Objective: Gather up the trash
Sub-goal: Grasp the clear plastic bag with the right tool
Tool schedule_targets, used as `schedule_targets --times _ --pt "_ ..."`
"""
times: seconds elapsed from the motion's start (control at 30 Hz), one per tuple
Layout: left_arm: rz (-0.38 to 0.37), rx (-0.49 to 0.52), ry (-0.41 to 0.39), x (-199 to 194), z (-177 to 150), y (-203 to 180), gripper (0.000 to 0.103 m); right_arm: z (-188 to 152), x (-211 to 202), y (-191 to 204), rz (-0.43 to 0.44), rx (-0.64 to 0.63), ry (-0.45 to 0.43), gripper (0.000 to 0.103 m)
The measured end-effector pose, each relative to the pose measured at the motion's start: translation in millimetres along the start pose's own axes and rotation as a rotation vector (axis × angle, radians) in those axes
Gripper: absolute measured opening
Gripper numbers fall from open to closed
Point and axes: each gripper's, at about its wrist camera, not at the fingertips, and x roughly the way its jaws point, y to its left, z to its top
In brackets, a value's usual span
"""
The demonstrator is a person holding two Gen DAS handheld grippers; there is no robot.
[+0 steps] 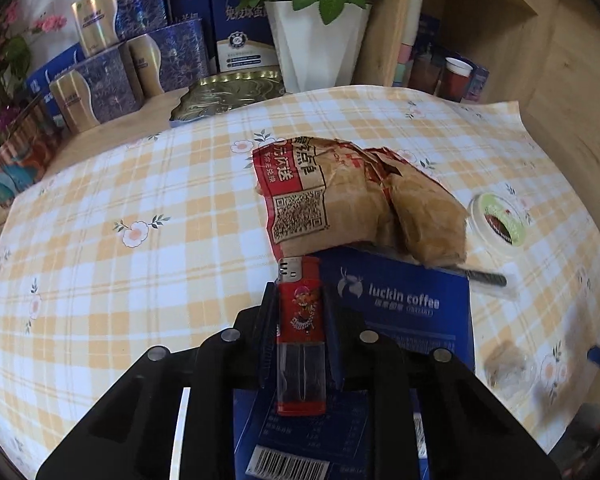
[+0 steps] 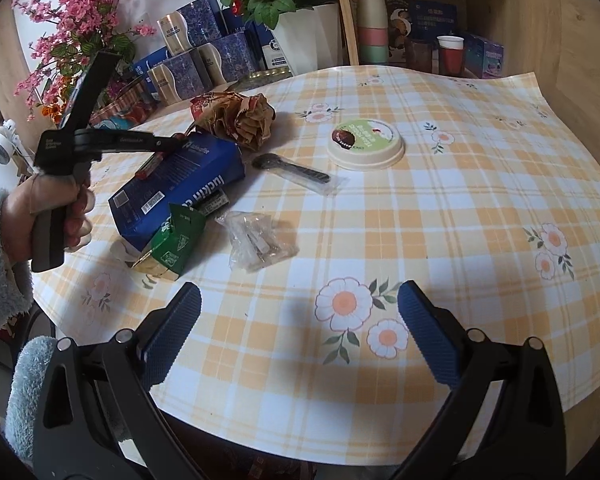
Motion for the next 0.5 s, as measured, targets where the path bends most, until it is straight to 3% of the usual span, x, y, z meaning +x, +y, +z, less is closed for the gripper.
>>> schedule_targets --times 0.2,0.5 --pt "-0.089 0.056 -0.051 -41 -21 -9 0.022 10 9 6 0.014 -0.039 0.003 0.097" --pt "-0.215 -0.069 -0.093 -109 -79 5 0.022 36 47 19 0.029 -0.092 0.057 0.079"
